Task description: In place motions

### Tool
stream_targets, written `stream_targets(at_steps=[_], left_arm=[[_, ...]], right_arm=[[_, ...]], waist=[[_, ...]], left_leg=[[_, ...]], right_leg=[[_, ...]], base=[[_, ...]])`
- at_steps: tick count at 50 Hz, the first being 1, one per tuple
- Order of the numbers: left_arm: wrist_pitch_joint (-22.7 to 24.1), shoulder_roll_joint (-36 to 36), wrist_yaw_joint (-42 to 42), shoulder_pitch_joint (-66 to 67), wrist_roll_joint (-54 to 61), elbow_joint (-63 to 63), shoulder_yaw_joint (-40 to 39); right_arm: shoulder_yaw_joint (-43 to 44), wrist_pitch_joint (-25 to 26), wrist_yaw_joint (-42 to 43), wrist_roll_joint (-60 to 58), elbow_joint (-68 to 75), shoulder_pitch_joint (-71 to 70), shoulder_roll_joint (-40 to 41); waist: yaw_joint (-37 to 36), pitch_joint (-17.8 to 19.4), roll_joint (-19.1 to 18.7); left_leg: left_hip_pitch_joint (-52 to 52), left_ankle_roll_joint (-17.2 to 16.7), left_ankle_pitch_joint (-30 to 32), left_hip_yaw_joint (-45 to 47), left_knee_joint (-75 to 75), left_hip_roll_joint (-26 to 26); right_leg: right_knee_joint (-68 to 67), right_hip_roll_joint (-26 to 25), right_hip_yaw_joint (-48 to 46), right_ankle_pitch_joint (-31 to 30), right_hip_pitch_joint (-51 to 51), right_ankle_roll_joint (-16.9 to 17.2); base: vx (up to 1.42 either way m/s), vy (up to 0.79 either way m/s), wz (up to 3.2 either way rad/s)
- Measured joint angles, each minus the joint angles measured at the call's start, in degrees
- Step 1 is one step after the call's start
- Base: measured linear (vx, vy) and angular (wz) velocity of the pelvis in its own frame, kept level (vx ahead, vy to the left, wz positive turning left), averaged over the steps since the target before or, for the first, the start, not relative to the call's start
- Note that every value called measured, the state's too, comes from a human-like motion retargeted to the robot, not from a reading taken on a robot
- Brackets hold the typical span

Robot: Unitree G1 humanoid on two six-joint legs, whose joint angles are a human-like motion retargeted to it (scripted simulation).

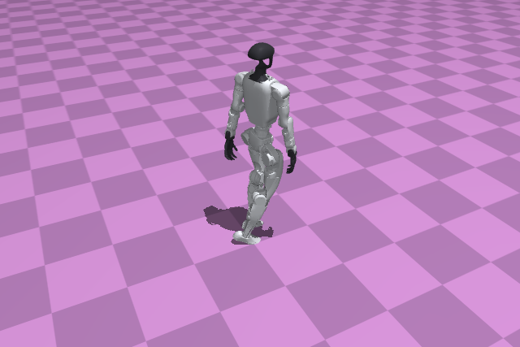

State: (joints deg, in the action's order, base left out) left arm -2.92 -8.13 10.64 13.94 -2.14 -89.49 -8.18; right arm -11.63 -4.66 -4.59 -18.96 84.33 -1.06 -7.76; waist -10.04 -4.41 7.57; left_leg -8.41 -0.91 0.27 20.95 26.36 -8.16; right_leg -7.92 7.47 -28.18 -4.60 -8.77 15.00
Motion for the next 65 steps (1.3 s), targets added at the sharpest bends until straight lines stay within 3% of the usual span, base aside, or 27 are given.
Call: stream_targets(at_steps=[2, 3, 4, 5, 8, 10, 13, 18, 22, 25, 27, 28, 30, 32, 33, 35, 37, 38, 41, 44, 48, 52, 55, 58, 62, 63, 65], left_arm=[[0.63, -1.41, -2.58, -6.34, -0.13, 0.77, 6.05], [1.31, -1.42, -4.23, -10.37, 0.12, 1.89, 8.16], [2.21, -1.38, -5.90, -13.99, 1.31, 4.04, 10.23], [3.20, -1.31, -7.57, -17.40, 2.97, 6.72, 12.28], [5.76, -3.79, -3.27, -28.81, 3.89, 15.15, 11.21], [5.51, -3.03, -0.71, -35.14, 0.15, 19.94, 5.34], [7.93, -2.12, -1.20, -40.36, 2.55, 27.10, 4.91], [10.59, -3.49, -0.97, -41.69, 1.37, 36.42, 10.92], [12.02, -3.85, -2.18, -39.39, -4.47, 37.06, 16.54], [12.38, -3.40, -4.86, -34.51, -9.14, 32.31, 18.61], [12.14, -2.54, -6.13, -27.73, -12.76, 27.60, 19.12], [12.13, -2.22, -6.56, -23.77, -14.54, 24.75, 19.43], [10.73, -1.41, -7.95, -15.53, -18.00, 17.81, 18.40], [5.13, -1.12, -8.37, -8.19, -22.40, 12.28, 14.13], [1.51, -1.69, -7.94, -5.63, -25.74, 10.95, 11.31], [-2.23, -3.32, -6.15, -1.12, -30.27, 9.52, 8.70], [-0.93, -5.41, -3.64, 4.16, -32.05, 9.66, 6.76], [-0.02, -6.14, -2.83, 6.00, -32.51, 8.79, 6.62], [-1.02, -6.38, -0.93, 8.88, -34.58, 3.99, 5.55], [-1.99, -6.58, -0.22, 13.07, -33.53, -0.37, 1.88], [-3.06, -6.00, -1.68, 16.31, -23.31, -5.71, -5.16], [-3.67, -3.26, -1.38, 13.79, -11.24, -6.43, -11.34], [-2.88, -1.33, -0.78, 10.68, -6.35, -4.37, -13.42], [-2.11, -0.43, 0.91, 7.02, -6.10, -1.29, -11.91], [-1.23, -0.60, 3.25, 2.86, -9.24, 5.42, -6.36], [-0.80, -1.01, 3.19, 1.33, -10.00, 6.97, -4.83], [-0.23, -2.11, 2.38, -2.45, -11.14, 9.29, -0.92]], right_arm=[[4.09, 3.59, -1.74, -0.02, 7.45, 4.45, -2.01], [6.58, 5.50, -1.94, 0.06, 10.53, 5.59, -3.59], [8.76, 6.99, -1.16, 0.88, 12.16, 7.35, -5.66], [10.80, 8.28, 0.10, 2.08, 13.07, 9.43, -7.98], [16.60, 11.33, 1.87, 8.88, 13.07, 15.02, -13.04], [19.03, 13.36, 2.58, 14.47, 13.07, 17.38, -14.41], [23.87, 14.60, 7.89, 19.22, 13.07, 20.64, -15.59], [27.28, 12.97, 8.79, 22.14, 13.07, 25.56, -12.76], [24.63, 12.07, 5.05, 20.94, 13.07, 24.25, -9.74], [19.03, 11.33, 2.79, 17.62, 13.07, 19.71, -8.43], [14.03, 11.92, 2.05, 15.07, 13.07, 16.27, -7.24], [11.38, 12.22, 1.95, 13.94, 13.07, 14.18, -6.43], [5.33, 12.48, 2.33, 11.74, 13.07, 8.68, -4.45], [2.12, 11.12, 2.25, 7.74, 12.32, 0.91, -2.61], [1.89, 10.42, 1.35, 5.88, 10.06, -3.77, -2.02], [1.93, 8.81, 0.60, 4.65, 3.03, -12.40, -1.29], [-0.17, 7.66, -0.02, 5.52, -3.74, -21.41, -0.97], [0.13, 7.16, 0.00, 4.91, -7.31, -25.01, -1.00], [1.52, 4.92, 2.38, 3.98, -16.50, -32.62, -1.71], [2.47, 2.06, 4.45, 5.83, -23.25, -35.15, -2.59], [2.31, -0.31, 2.40, 5.40, -29.50, -33.54, -3.28], [0.11, -1.50, 2.81, 2.59, -30.91, -30.50, -2.58], [-2.76, -2.22, 3.85, 1.30, -26.48, -26.07, -1.67], [-4.11, -1.63, 1.72, -1.54, -17.53, -19.21, -1.08], [-3.05, 2.97, -2.48, -5.33, 0.55, -8.76, -1.02], [-1.68, 4.53, -2.93, -5.50, 4.81, -6.06, -1.15], [1.87, 7.22, -3.33, -3.94, 12.23, -0.94, -2.04]], waist=[[2.40, -1.43, -3.77], [3.95, -0.33, -5.84], [7.47, 1.76, -6.40], [11.96, 4.34, -6.19], [21.14, 11.50, -10.63], [26.16, 16.14, -11.41], [29.35, 18.42, -11.45], [27.07, 15.78, -10.58], [20.73, 12.67, -8.89], [17.54, 9.32, -8.02], [13.82, 5.90, -6.28], [12.15, 4.30, -5.05], [9.11, 1.69, -2.81], [4.00, 0.64, -1.07], [1.47, 0.96, -1.45], [-0.78, 5.21, -3.25], [-8.44, 11.53, -2.96], [-9.53, 14.27, -3.14], [-14.42, 21.42, -1.99], [-21.18, 23.67, 0.15], [-23.19, 21.30, 2.43], [-18.53, 17.81, 0.71], [-12.74, 12.85, -0.81], [-7.61, 7.56, -0.72], [-3.60, 2.55, 0.21], [-3.31, 1.83, -0.42], [-0.08, -0.25, -1.97]], left_leg=[[6.38, 2.48, -3.30, 7.67, -11.96, 6.53], [7.20, 1.83, -3.37, 4.76, -15.06, 8.66], [8.38, 2.71, -4.14, 1.13, -16.16, 7.37], [9.74, 4.34, -5.26, -2.86, -16.26, 4.36], [11.86, 8.58, -4.50, -2.05, -16.99, 5.98], [11.52, 10.28, -3.56, -3.46, -15.09, 7.54], [12.01, 10.75, 0.39, -1.95, -15.91, 8.94], [12.50, 9.42, 2.85, -2.45, -16.41, 8.83], [14.53, 6.89, 1.65, -1.39, -18.91, 7.90], [15.30, 5.53, -1.59, 0.00, -19.77, 7.20], [14.95, 4.99, -3.55, 2.56, -18.68, 5.72], [13.91, 4.37, -4.10, 3.42, -16.90, 5.14], [11.98, 3.98, -3.82, 5.70, -11.97, 3.18], [5.37, 1.70, 3.08, 12.13, 4.60, 6.18], [-2.02, 0.93, 7.80, 15.35, 18.09, 12.87], [-17.39, 3.54, 10.13, 10.20, 39.53, 20.02], [-26.53, 4.07, 1.80, 11.06, 57.90, 29.60], [-31.12, 5.31, 0.75, 9.99, 63.11, 33.30], [-43.77, 9.38, -3.70, 9.63, 73.35, 38.77], [-51.12, 11.82, -6.90, 13.51, 75.32, 42.19], [-52.84, 12.27, -7.14, 17.19, 73.90, 41.26], [-45.81, 8.61, -5.91, 14.73, 73.57, 39.79], [-35.96, 5.74, -5.28, 13.14, 68.07, 36.59], [-23.00, 4.03, -4.43, 12.78, 51.50, 26.05], [-1.64, 1.43, -1.06, 7.13, 11.69, 6.26], [3.55, 0.30, -5.02, 4.91, 0.80, 2.77], [12.92, 3.59, -13.06, 13.90, -14.67, 3.28]], right_leg=[[-12.13, -2.39, -7.01, -14.52, 6.24, 0.00], [-22.07, -1.90, -7.37, -22.68, 12.11, 0.00], [-34.97, 0.67, -3.91, -25.40, 18.54, 0.00], [-49.36, 4.29, 1.46, -25.40, 25.26, 0.00], [-70.59, 11.19, 4.52, -18.91, 38.37, -5.44], [-79.68, 11.49, 7.05, -15.66, 46.37, -5.70], [-84.86, 9.85, 9.35, -11.26, 56.62, -6.75], [-76.36, 10.75, 6.52, -8.18, 53.65, -7.99], [-59.18, 6.51, 5.62, -10.84, 37.14, -4.08], [-37.85, 0.57, 6.22, -12.83, 21.35, 0.00], [-19.87, -2.86, 8.57, -14.40, 11.40, 0.00], [-10.54, -3.79, 8.36, -13.07, 6.89, 0.00], [1.61, -1.41, 1.83, 0.78, -0.43, 0.00], [6.44, 3.61, -5.74, 2.24, -1.88, -0.84], [7.08, 3.15, 3.17, 0.98, 1.38, -0.54], [8.92, 1.53, 6.17, -1.04, 2.92, -0.64], [7.94, 1.34, 4.65, -1.94, 3.75, -3.52], [7.61, 1.14, 3.70, -2.04, 3.52, -4.64], [5.83, 3.05, 6.98, -3.01, 4.70, -7.60], [3.00, 6.18, 9.74, -2.97, 7.37, -9.62], [0.74, 8.07, 10.68, -1.70, 9.43, -11.21], [2.31, 4.61, 9.47, -0.66, 6.64, -10.62], [4.77, 2.06, 6.25, -0.05, 4.08, -8.89], [5.89, 3.16, 2.57, 0.61, 2.41, -5.47], [3.17, 5.54, -2.29, 1.96, 0.59, -2.56], [1.25, 4.74, -2.40, 1.71, 0.91, -2.59], [-5.35, 3.19, -9.14, -4.59, 1.46, -1.78]], base=[[-0.07, -0.11, 0.12], [-0.17, 0.09, 0.93], [-0.09, 0.26, 1.81], [-0.10, 0.56, 2.27], [-0.28, 0.67, 1.55], [-0.34, 0.29, 1.08], [-0.07, 0.07, 0.49], [0.13, -0.26, 0.09], [0.02, -0.24, -0.45], [0.10, -0.11, -0.67], [0.32, -0.34, -1.01], [0.28, -0.38, -0.82], [0.17, -0.10, -0.85], [-0.06, -0.01, -1.47], [-0.34, -0.27, -1.12], [-0.51, -0.34, -0.91], [-0.46, -0.33, -2.27], [-0.42, -0.32, -1.32], [-0.34, -0.21, -0.79], [0.12, 0.00, -1.04], [0.23, 0.10, 0.07], [0.04, 0.04, 0.62], [0.13, 0.13, 1.10], [0.20, 0.23, 1.08], [0.33, 0.23, 0.45], [0.30, 0.17, 0.11], [0.17, 0.10, 0.48]])
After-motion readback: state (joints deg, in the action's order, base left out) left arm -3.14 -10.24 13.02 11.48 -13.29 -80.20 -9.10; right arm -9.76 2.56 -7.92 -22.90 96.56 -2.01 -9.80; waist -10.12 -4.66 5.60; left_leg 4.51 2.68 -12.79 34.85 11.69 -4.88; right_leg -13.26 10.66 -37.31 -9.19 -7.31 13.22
